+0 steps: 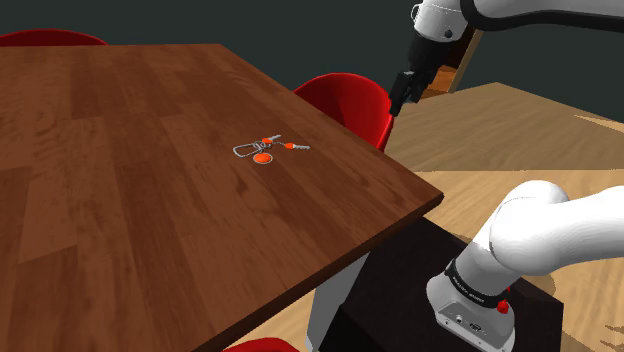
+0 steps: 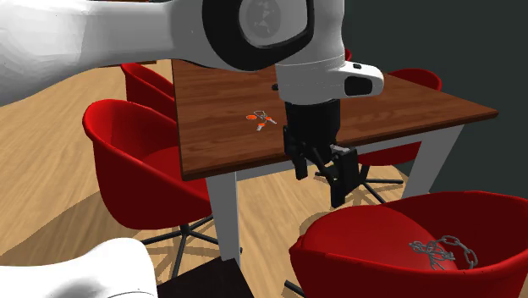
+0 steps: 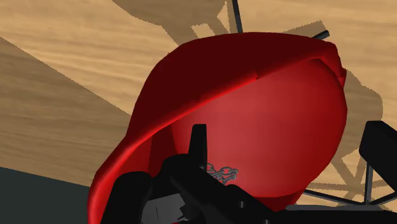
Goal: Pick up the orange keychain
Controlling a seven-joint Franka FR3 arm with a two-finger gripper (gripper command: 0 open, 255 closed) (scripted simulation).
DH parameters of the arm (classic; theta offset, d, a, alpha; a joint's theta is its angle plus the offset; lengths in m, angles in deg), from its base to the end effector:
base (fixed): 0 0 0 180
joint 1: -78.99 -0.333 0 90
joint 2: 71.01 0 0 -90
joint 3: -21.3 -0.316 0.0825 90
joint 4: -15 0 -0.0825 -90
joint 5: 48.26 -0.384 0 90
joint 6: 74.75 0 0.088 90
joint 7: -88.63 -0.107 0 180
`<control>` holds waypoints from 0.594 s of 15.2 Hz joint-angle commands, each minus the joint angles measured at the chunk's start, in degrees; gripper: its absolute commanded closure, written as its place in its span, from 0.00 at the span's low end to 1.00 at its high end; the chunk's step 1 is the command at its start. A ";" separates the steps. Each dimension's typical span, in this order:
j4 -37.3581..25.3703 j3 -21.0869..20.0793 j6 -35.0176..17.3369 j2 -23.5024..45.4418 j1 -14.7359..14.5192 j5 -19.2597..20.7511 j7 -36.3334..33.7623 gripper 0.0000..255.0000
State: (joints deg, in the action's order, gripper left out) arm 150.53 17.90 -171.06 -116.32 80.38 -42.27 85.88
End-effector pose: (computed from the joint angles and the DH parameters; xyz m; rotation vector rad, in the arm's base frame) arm 0.3167 0.0066 0.5983 2.9939 -0.0333 0.1651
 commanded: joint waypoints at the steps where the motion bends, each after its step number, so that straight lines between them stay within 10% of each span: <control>1: 0.00 0.00 0.00 0.00 0.00 0.00 0.00 0.00; 9: -4.33 -10.32 2.72 3.96 -1.61 -8.06 -15.80 0.00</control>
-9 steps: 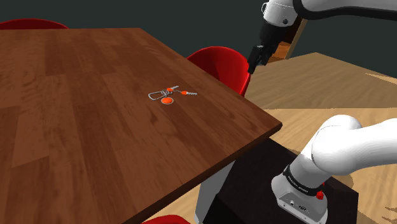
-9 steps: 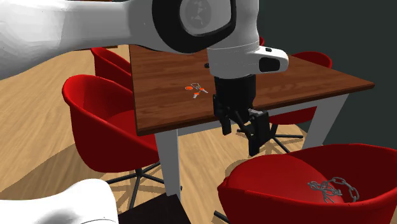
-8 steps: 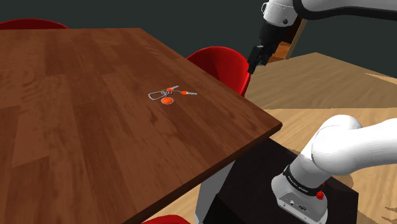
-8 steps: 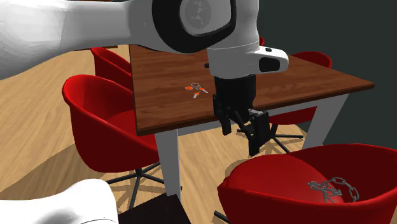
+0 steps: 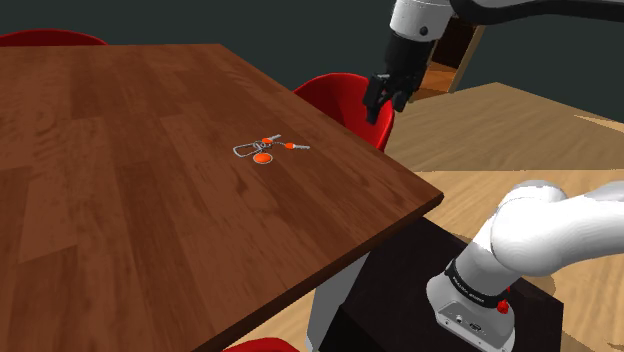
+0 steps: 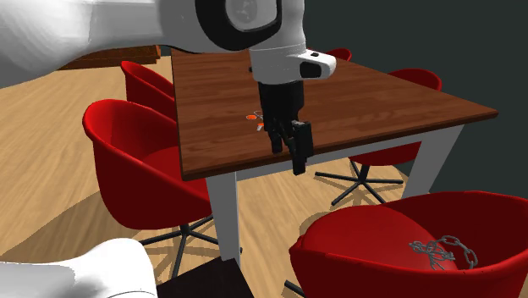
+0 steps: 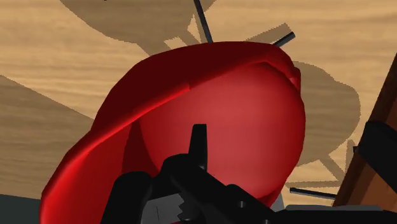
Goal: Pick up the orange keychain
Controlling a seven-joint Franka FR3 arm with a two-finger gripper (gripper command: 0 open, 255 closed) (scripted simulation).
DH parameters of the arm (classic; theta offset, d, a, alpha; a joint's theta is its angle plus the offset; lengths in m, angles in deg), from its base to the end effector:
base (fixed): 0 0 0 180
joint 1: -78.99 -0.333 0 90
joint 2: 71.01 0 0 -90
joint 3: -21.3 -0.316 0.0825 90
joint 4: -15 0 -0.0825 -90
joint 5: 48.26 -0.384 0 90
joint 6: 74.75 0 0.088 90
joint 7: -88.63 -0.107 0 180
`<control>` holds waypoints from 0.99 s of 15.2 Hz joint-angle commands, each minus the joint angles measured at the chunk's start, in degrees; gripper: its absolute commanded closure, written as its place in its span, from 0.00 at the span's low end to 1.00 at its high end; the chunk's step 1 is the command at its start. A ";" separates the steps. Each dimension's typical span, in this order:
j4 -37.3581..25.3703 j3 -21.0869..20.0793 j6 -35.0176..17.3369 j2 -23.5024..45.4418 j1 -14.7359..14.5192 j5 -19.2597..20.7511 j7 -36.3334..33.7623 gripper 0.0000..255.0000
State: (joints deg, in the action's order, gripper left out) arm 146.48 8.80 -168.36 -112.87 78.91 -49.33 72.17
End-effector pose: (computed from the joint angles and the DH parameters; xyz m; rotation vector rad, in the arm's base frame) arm 0.3212 0.0951 0.6008 3.0235 -0.1796 0.1282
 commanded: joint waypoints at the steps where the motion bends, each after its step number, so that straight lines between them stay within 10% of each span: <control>1: -1.16 -2.50 0.22 1.37 -0.23 -1.90 -4.07 0.00; 15: -21.30 -20.57 1.32 21.03 1.43 -7.91 -33.05 0.00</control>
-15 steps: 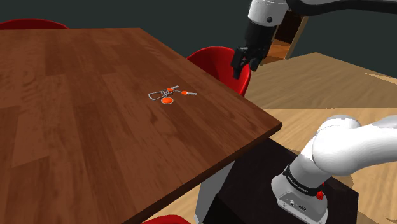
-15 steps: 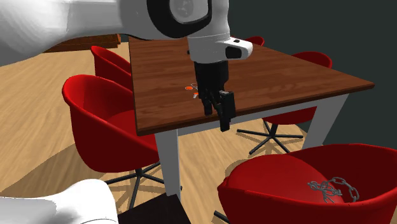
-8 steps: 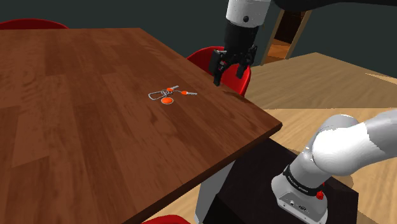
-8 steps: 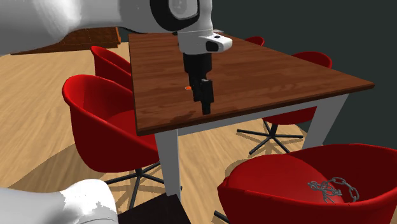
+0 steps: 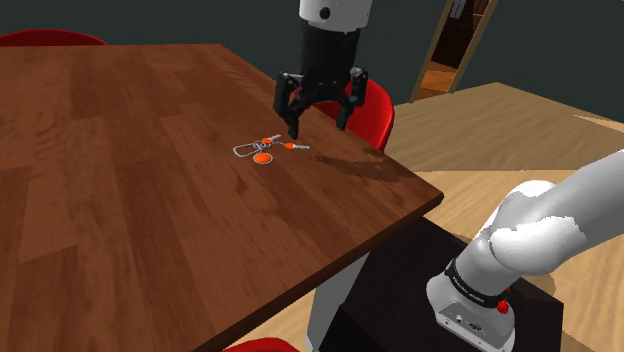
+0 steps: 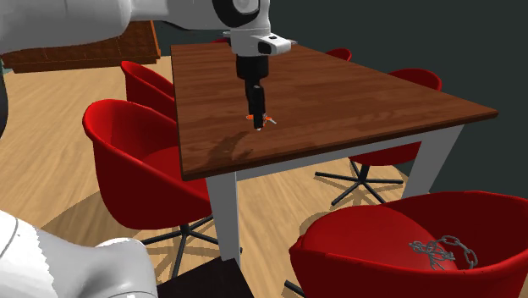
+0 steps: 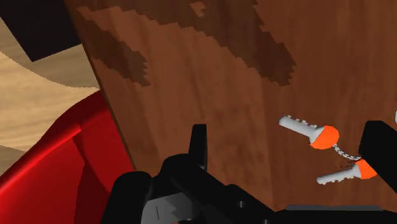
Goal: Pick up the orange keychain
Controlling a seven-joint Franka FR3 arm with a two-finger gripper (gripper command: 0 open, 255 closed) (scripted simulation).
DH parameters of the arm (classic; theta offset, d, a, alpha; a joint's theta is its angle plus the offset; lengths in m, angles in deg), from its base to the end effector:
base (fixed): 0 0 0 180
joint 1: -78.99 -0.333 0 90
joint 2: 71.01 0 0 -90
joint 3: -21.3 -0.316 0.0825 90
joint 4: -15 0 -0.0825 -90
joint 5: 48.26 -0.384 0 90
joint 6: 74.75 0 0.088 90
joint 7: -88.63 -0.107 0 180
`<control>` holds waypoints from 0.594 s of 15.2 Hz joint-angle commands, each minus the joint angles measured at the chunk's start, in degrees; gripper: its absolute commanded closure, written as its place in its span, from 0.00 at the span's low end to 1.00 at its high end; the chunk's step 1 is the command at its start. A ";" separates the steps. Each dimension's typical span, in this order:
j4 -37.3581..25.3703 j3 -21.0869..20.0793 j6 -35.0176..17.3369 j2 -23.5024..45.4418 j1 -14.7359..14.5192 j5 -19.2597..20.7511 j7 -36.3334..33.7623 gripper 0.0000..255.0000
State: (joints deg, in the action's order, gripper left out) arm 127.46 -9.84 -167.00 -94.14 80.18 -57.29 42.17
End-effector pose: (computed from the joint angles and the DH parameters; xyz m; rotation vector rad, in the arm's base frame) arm 0.3578 0.2728 0.6094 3.0604 -0.5113 0.0422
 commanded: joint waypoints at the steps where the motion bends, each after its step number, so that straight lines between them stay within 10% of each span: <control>1: -4.29 -3.31 0.02 4.32 0.38 0.37 -5.34 0.00; 9: -14.09 -10.35 -0.77 16.17 0.40 4.44 -17.84 0.00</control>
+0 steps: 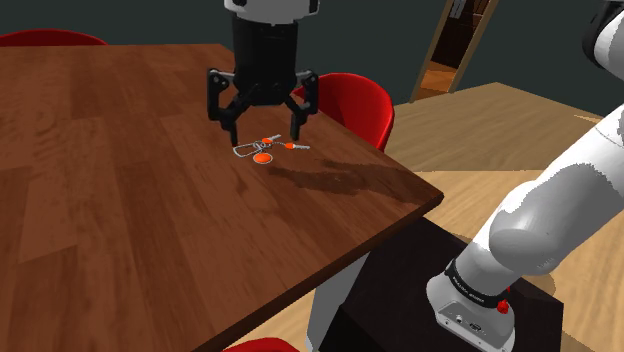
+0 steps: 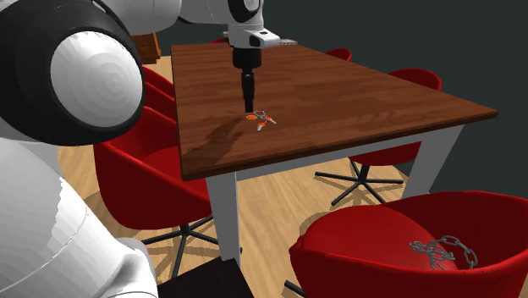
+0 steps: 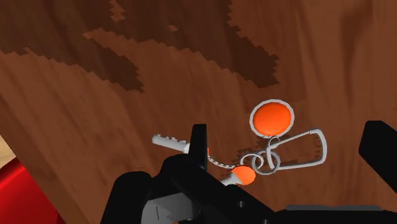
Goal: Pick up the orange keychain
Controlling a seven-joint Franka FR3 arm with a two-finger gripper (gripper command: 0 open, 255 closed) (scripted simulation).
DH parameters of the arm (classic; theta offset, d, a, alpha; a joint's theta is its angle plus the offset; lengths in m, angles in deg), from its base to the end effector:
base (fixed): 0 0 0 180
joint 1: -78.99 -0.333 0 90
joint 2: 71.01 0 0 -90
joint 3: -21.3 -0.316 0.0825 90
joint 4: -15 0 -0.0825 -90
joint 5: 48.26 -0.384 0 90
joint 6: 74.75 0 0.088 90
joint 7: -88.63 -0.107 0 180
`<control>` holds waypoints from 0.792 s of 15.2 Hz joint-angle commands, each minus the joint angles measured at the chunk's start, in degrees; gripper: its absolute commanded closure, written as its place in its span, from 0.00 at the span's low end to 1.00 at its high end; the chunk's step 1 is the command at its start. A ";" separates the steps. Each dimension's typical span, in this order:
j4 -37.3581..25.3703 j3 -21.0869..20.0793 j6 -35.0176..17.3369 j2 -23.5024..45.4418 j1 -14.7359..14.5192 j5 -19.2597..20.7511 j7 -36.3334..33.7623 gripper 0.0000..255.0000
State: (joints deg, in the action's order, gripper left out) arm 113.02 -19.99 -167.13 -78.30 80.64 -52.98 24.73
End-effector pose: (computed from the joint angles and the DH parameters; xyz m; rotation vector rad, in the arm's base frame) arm 0.3868 0.3592 0.6123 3.0661 -0.6713 -0.0005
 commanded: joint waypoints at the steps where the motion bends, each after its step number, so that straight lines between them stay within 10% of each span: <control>1: 1.27 -0.17 -1.43 0.15 -0.07 0.01 -0.31 0.00; 7: 5.35 -0.12 -5.00 -0.49 -0.16 -0.44 0.05 0.00; 8: 5.48 -0.12 -5.09 -0.55 -0.17 -0.48 0.06 1.00; 12: 5.28 -0.17 -4.88 -0.56 -0.21 -0.50 -0.05 1.00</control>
State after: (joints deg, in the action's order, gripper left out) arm 117.96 -20.03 -171.96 -79.18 80.49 -53.39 24.69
